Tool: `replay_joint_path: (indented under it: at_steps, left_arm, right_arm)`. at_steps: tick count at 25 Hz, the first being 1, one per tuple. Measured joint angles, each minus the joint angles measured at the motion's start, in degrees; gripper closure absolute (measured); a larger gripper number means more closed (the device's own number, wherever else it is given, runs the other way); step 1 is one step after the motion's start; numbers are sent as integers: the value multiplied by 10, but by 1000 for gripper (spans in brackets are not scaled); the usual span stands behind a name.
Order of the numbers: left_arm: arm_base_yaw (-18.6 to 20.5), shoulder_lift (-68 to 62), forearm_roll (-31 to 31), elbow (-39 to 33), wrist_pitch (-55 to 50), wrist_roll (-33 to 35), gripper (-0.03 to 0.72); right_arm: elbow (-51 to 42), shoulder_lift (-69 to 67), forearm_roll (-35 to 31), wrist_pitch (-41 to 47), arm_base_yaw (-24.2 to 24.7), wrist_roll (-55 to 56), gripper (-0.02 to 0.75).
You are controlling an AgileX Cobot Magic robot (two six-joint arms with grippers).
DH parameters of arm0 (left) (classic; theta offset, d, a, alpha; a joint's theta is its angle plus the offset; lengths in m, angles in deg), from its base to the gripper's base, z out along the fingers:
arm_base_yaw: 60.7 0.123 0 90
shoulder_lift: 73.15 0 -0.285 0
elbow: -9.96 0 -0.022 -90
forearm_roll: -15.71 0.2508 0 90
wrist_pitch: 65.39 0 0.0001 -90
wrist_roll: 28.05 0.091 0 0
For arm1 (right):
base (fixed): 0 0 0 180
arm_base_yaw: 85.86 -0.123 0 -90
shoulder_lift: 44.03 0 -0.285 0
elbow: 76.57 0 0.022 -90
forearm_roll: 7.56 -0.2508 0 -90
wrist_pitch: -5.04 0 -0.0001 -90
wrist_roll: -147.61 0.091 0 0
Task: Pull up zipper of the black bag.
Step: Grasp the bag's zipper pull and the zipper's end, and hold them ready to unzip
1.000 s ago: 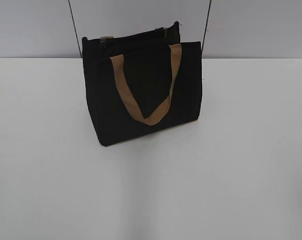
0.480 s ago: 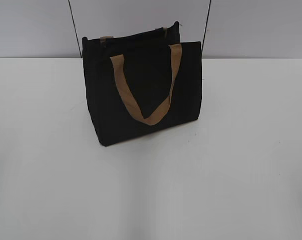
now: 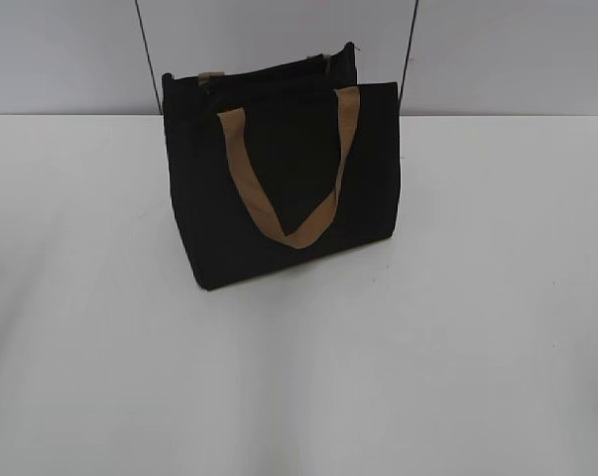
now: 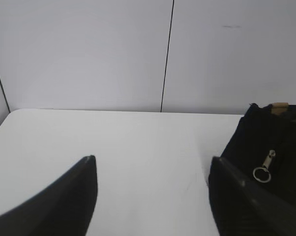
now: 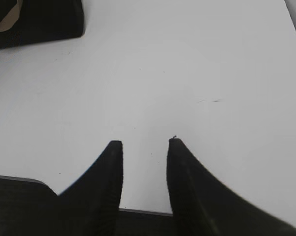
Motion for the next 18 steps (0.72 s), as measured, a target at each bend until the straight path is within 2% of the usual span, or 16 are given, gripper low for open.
replay_joint_path:
  at_steps: [4, 9, 15, 18]
  left_arm:
    - [0, -110, -6, -46, 182, -1, 197]
    - [-16, -279, 1, -55, 354, -31, 228]
    - [-55, -506, 87, -55, 561, -42, 230]
    - [-58, -617, 100, -55, 685, -42, 230]
  right_arm:
    - [0, 0, 0, 0, 0, 0, 496]
    - [0, 0, 0, 0, 0, 0, 496]
    - [0, 0, 0, 0, 0, 0, 496]
    - [0, 0, 0, 0, 0, 0, 496]
